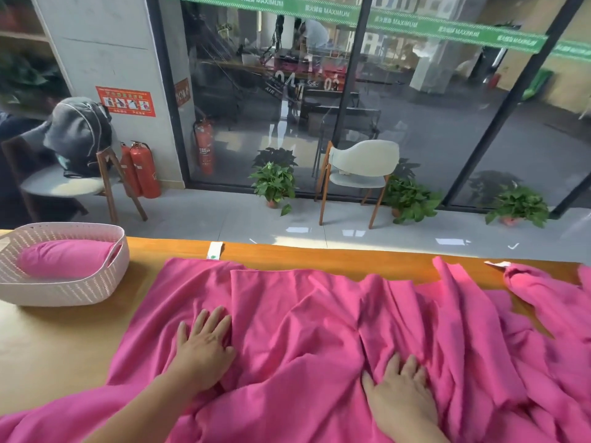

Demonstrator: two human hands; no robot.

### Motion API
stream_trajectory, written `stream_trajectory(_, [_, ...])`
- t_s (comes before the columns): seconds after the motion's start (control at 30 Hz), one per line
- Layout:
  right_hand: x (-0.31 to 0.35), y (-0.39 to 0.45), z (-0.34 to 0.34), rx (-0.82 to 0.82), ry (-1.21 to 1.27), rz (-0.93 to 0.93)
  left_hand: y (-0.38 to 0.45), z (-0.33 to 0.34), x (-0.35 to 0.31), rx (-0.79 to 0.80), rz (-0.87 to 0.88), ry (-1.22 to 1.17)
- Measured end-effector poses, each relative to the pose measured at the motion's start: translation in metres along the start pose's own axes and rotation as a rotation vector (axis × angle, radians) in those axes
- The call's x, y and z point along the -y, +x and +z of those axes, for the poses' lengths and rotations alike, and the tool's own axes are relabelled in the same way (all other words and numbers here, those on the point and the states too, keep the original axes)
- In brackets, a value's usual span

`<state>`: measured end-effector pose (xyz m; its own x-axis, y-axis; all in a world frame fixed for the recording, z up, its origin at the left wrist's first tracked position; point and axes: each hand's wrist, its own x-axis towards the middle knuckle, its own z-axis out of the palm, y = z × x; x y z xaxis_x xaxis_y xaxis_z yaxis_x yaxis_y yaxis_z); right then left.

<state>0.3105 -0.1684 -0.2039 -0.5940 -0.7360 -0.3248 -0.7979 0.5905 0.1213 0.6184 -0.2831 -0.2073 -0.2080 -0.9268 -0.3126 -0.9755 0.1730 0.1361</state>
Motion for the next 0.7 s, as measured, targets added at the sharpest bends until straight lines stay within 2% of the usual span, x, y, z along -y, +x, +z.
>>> stream_trajectory(0.17, [-0.012, -0.035, 0.0, 0.072, 0.034, 0.001, 0.009, -0.004, 0.012, -0.032, -0.067, 0.08])
stream_trajectory(0.27, [-0.002, -0.058, 0.016, -0.007, -0.007, -0.113, 0.005, -0.002, 0.011, -0.066, -0.119, 0.073])
stream_trajectory(0.3, [-0.001, -0.059, 0.035, -0.108, 0.05, -0.169, 0.003, -0.002, 0.009, -0.078, -0.117, 0.068])
stream_trajectory(0.33, [0.001, -0.057, 0.049, -0.294, 0.073, -0.26, 0.001, -0.001, 0.007, -0.092, -0.109, 0.067])
stream_trajectory(0.37, [0.0, -0.056, 0.061, -0.37, 0.023, -0.292, -0.002, 0.001, 0.007, -0.094, -0.1, 0.064])
stream_trajectory(0.4, [0.001, -0.065, 0.058, -0.349, 0.01, -0.309, -0.004, 0.003, 0.008, -0.089, -0.091, 0.063])
stream_trajectory(0.43, [0.002, -0.079, 0.043, -0.235, 0.041, -0.319, -0.008, 0.005, 0.012, -0.077, -0.089, 0.066])
stream_trajectory(0.47, [-0.002, -0.085, 0.026, -0.036, 0.012, -0.29, -0.011, 0.006, 0.018, -0.066, -0.093, 0.071])
stream_trajectory(0.5, [-0.011, -0.082, 0.009, -0.036, 0.022, -0.265, -0.016, 0.007, 0.025, -0.06, -0.098, 0.073])
stream_trajectory(0.57, [-0.031, -0.061, -0.008, -0.235, 0.055, -0.182, -0.022, 0.008, 0.036, -0.056, -0.101, 0.061])
stream_trajectory(0.63, [-0.049, -0.034, -0.018, -0.332, 0.173, -0.153, -0.029, 0.008, 0.038, -0.039, -0.1, 0.057])
stream_trajectory(0.67, [-0.057, -0.022, -0.019, -0.323, 0.18, -0.159, -0.031, 0.008, 0.037, -0.028, -0.103, 0.055])
stream_trajectory(0.7, [-0.062, -0.011, -0.016, -0.21, 0.187, -0.167, -0.034, 0.008, 0.036, -0.02, -0.106, 0.051])
